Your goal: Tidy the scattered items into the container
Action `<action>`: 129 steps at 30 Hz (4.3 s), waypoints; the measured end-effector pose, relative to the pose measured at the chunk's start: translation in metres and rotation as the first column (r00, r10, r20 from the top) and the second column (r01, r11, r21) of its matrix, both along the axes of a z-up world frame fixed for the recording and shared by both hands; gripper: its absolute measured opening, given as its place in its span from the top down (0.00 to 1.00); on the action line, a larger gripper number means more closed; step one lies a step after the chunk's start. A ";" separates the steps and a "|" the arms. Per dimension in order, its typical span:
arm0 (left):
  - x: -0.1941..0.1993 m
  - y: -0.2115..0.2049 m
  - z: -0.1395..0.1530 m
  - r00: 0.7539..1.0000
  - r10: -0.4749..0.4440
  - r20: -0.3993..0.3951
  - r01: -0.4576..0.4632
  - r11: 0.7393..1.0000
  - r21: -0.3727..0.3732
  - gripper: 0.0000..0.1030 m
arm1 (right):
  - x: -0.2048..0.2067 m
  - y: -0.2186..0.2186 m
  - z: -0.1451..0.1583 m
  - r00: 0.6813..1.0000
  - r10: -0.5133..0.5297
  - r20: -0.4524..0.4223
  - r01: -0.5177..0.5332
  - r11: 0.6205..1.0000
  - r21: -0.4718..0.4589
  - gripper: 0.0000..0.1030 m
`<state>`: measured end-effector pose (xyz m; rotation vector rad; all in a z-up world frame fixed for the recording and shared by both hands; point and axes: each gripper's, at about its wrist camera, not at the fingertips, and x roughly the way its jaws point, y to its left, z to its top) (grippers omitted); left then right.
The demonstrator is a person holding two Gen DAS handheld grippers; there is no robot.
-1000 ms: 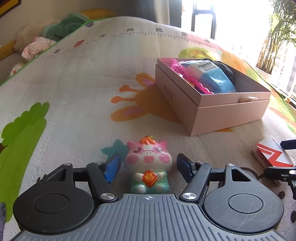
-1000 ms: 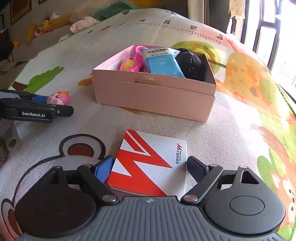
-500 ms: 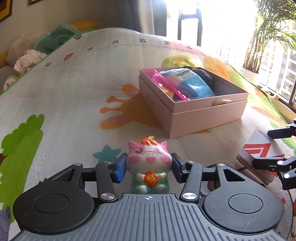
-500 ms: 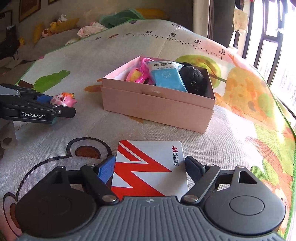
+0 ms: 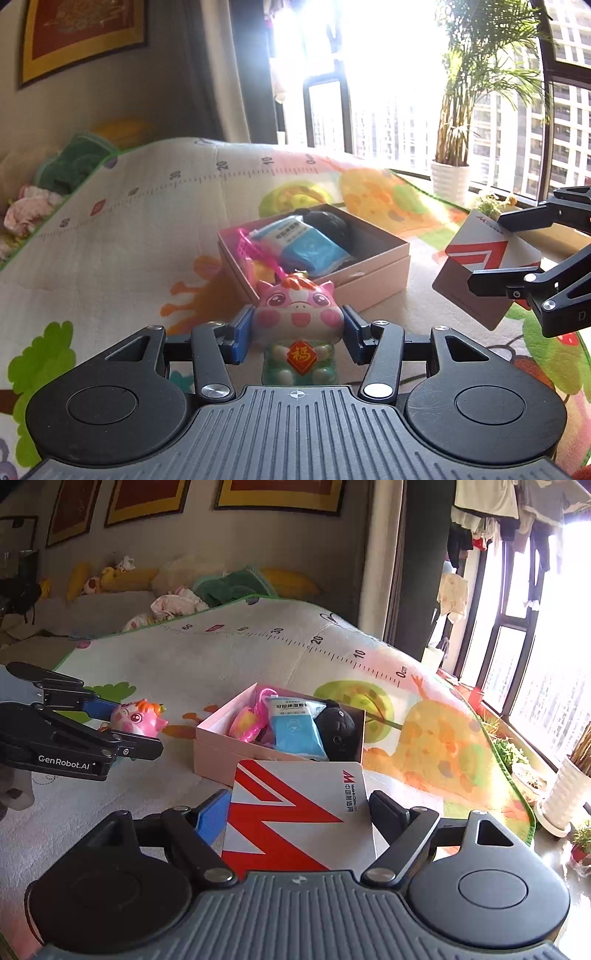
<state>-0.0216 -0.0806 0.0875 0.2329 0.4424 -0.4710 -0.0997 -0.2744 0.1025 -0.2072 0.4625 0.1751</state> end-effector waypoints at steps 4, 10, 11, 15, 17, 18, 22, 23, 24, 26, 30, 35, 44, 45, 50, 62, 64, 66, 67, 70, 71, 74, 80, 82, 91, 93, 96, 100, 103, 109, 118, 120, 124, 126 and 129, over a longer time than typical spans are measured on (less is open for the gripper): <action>0.012 -0.011 0.018 0.998 -0.019 0.063 0.019 1.000 -0.002 0.47 | 0.002 -0.004 0.025 0.997 0.008 0.072 -0.008 1.000 -0.005 0.21; 0.053 -0.032 0.029 0.993 -0.030 0.117 0.032 0.999 -0.013 0.47 | 0.023 -0.008 0.062 0.986 0.012 0.167 -0.016 1.000 0.025 0.21; 0.064 -0.037 0.029 0.992 -0.033 0.118 0.036 0.999 -0.024 0.47 | 0.028 -0.008 0.067 0.983 0.014 0.181 -0.021 0.999 0.032 0.21; 0.108 -0.056 0.015 0.991 -0.067 0.117 0.075 0.995 -0.069 0.43 | 0.052 -0.003 0.084 0.972 0.011 0.233 -0.022 0.999 0.044 0.21; 0.129 -0.055 0.003 0.995 -0.071 0.071 0.078 0.992 -0.103 0.28 | 0.070 -0.001 0.089 0.972 0.003 0.233 -0.020 0.998 0.067 0.21; 0.134 -0.051 0.000 0.997 -0.056 0.049 0.061 0.991 -0.122 0.19 | 0.079 -0.002 0.091 0.973 -0.005 0.230 -0.015 0.996 0.083 0.21; 0.132 -0.019 -0.014 1.000 0.013 -0.011 -0.015 0.990 -0.139 0.08 | 0.120 -0.008 0.089 0.987 -0.012 0.158 -0.015 0.985 0.173 0.21; 0.128 -0.013 -0.018 1.000 0.013 -0.015 -0.015 0.992 -0.124 0.08 | 0.130 -0.010 0.087 0.991 -0.009 0.132 -0.017 0.980 0.197 0.21; 0.123 -0.005 -0.022 1.000 0.010 -0.025 -0.013 0.994 -0.107 0.07 | 0.140 -0.011 0.084 0.994 -0.007 0.106 -0.016 0.975 0.221 0.21; 0.115 0.005 -0.031 0.998 -0.002 -0.055 -0.003 0.996 -0.088 0.06 | 0.162 -0.014 0.073 0.999 0.013 0.035 -0.022 0.959 0.284 0.21; 0.102 0.013 -0.048 0.995 -0.014 -0.103 0.010 0.999 -0.043 0.03 | 0.200 -0.023 0.037 0.993 0.034 -0.115 0.015 0.918 0.397 0.21; 0.098 0.014 -0.055 0.992 -0.017 -0.126 0.009 0.998 -0.065 0.01 | 0.217 -0.030 -0.003 0.976 -0.039 -0.216 0.111 0.936 0.333 0.19; 0.092 0.002 -0.050 0.991 -0.051 -0.121 0.036 0.991 -0.126 0.00 | 0.215 -0.033 -0.012 0.964 0.000 -0.266 0.102 0.923 0.370 0.57; 0.090 0.001 -0.049 0.992 -0.055 -0.115 0.040 0.991 -0.125 0.00 | 0.220 -0.030 -0.022 0.950 0.016 -0.311 0.110 0.917 0.383 0.62; 0.086 -0.002 -0.049 0.993 -0.059 -0.107 0.048 0.993 -0.105 0.00 | 0.216 -0.021 -0.042 0.940 0.025 -0.341 0.105 0.927 0.359 0.65; 0.102 -0.009 -0.057 0.979 -0.095 -0.179 0.068 0.986 -0.154 0.00 | 0.206 -0.078 -0.052 0.940 -0.055 -0.336 0.231 0.828 0.511 0.31; 0.102 -0.008 -0.056 0.978 -0.102 -0.184 0.073 0.985 -0.158 0.00 | 0.205 -0.069 -0.050 0.946 -0.067 -0.318 0.224 0.842 0.490 0.28; 0.103 -0.005 -0.055 0.978 -0.095 -0.184 0.066 0.985 -0.161 0.00 | 0.205 -0.060 -0.048 0.955 -0.050 -0.294 0.194 0.852 0.486 0.26; 0.104 -0.002 -0.054 0.980 -0.081 -0.181 0.053 0.986 -0.157 0.00 | 0.206 -0.055 -0.046 0.955 -0.049 -0.293 0.193 0.852 0.487 0.25; 0.105 0.007 -0.052 0.985 -0.026 -0.172 0.001 0.990 -0.143 0.00 | 0.214 -0.041 -0.046 0.953 -0.018 -0.303 0.174 0.849 0.498 0.25; 0.107 0.011 -0.052 0.984 -0.015 -0.175 -0.011 0.989 -0.145 0.00 | 0.217 -0.036 -0.046 0.954 -0.007 -0.300 0.164 0.851 0.499 0.25; 0.110 0.023 -0.051 0.985 0.031 -0.170 -0.054 0.990 -0.131 0.00 | 0.225 -0.017 -0.046 0.957 0.026 -0.290 0.127 0.860 0.494 0.25; 0.102 0.030 -0.055 0.979 0.145 -0.145 -0.155 0.986 -0.065 0.00 | 0.217 0.003 -0.036 0.982 -0.010 -0.191 0.092 0.899 0.429 0.23; 0.094 0.033 -0.059 0.971 0.178 -0.159 -0.190 0.980 -0.063 0.00 | 0.198 0.003 -0.031 0.987 -0.061 -0.147 0.113 0.920 0.376 0.07; 0.084 0.023 -0.083 0.935 0.301 -0.187 -0.302 0.953 0.025 0.00 | 0.123 0.026 -0.078 0.975 -0.130 -0.181 0.159 0.975 0.158 0.00; 0.088 0.022 -0.090 0.922 0.325 -0.213 -0.325 0.945 0.036 0.00 | 0.123 0.033 -0.094 0.964 -0.139 -0.225 0.167 0.979 0.113 0.00; 0.092 0.024 -0.093 0.910 0.341 -0.234 -0.344 0.938 0.029 0.00 | 0.136 0.032 -0.101 0.943 -0.138 -0.304 0.181 0.976 0.120 0.00; 0.093 0.023 -0.093 0.907 0.352 -0.232 -0.356 0.934 0.025 0.00 | 0.147 0.032 -0.106 0.934 -0.222 -0.280 0.261 0.959 0.110 0.00; 0.093 0.023 -0.093 0.907 0.352 -0.233 -0.356 0.934 0.023 0.00 | 0.147 0.037 -0.107 0.937 -0.239 -0.255 0.272 0.957 0.102 0.00; 0.093 0.024 -0.093 0.907 0.348 -0.239 -0.355 0.935 0.014 0.00 | 0.141 0.036 -0.109 0.934 -0.263 -0.242 0.297 0.947 0.119 0.00; 0.093 0.025 -0.093 0.907 0.347 -0.240 -0.355 0.935 0.010 0.00 | 0.143 0.034 -0.109 0.934 -0.263 -0.242 0.297 0.947 0.118 0.00; 0.093 0.024 -0.093 0.907 0.347 -0.240 -0.355 0.935 0.010 0.00 | 0.143 0.034 -0.109 0.934 -0.263 -0.242 0.297 0.947 0.119 0.00; 0.093 0.024 -0.093 0.907 0.348 -0.237 -0.355 0.935 0.013 0.00 | 0.143 0.034 -0.109 0.934 -0.263 -0.242 0.297 0.947 0.119 0.00; 0.093 0.024 -0.093 0.907 0.347 -0.237 -0.355 0.935 0.011 0.00 | 0.142 0.035 -0.108 0.935 -0.263 -0.240 0.297 0.947 0.119 0.00; 0.093 0.023 -0.094 0.907 0.351 -0.231 -0.357 0.934 0.020 0.00 | 0.142 0.035 -0.108 0.935 -0.263 -0.239 0.297 0.948 0.119 0.00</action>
